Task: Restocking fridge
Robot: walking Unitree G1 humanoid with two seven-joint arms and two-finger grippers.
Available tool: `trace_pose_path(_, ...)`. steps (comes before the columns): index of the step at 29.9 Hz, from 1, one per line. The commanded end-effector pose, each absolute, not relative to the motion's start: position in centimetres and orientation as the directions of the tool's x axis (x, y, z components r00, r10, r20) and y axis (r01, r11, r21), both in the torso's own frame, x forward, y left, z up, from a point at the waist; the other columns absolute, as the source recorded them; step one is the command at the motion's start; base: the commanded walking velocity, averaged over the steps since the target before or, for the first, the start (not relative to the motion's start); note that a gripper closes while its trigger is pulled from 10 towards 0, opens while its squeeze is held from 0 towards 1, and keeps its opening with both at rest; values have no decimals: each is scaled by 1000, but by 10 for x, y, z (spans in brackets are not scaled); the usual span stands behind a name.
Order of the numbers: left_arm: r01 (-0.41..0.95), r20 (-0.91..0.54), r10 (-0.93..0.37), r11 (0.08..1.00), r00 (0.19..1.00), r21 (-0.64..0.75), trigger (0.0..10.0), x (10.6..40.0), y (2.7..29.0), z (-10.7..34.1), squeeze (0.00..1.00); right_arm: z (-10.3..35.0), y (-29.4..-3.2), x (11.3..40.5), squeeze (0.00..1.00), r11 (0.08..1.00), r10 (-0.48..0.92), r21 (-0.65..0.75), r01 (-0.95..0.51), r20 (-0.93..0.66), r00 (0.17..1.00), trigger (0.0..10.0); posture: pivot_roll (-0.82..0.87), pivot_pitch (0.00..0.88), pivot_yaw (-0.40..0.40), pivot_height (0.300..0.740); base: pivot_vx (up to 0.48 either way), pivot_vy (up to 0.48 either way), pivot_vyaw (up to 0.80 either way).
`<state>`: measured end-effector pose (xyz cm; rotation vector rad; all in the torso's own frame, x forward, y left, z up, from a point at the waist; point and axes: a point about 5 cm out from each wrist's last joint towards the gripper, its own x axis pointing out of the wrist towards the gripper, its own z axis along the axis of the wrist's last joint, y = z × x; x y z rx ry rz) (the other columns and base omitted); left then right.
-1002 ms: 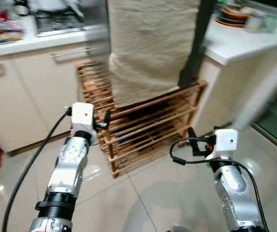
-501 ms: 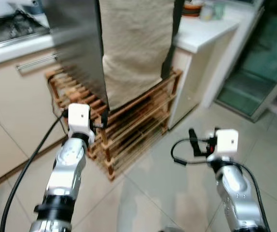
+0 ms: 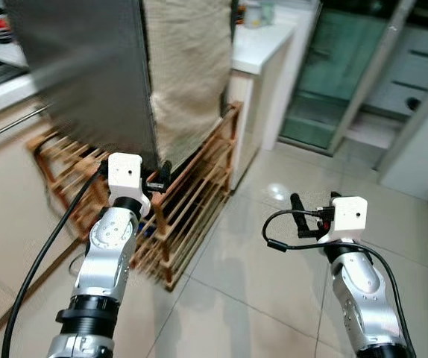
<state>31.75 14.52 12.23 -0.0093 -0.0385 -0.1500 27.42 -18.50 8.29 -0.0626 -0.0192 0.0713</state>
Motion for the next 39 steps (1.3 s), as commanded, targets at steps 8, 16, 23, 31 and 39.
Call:
trace_pose_path(8,195,113,-196,981,974,23,10000,316,131,135,0,93,-185,278,0,992,49,-117,-42,57,997,10000,-152,0,10,740,125,129,-384)
trace_pose_path(16,155,185,-139,985,973,-76,10000,315,138,148,0,91,-171,275,0,993,67,-96,-61,57,996,10000,-159,0,18,740,257,0,0)
trace_pose_path(23,65,206,-59,998,977,-23,10000,314,146,151,0,90,-168,275,0,991,85,-105,-79,49,995,10000,-154,0,15,740,61,0,0)
trace_pose_path(31,76,185,-63,995,981,-62,10000,314,146,149,0,90,-169,275,0,991,84,-104,-79,47,995,10000,-154,0,15,740,66,84,0)
trace_pose_path(39,77,217,-56,993,974,-92,10000,314,146,157,0,90,-169,273,0,991,89,-106,-84,51,995,10000,-158,0,17,740,237,400,0)
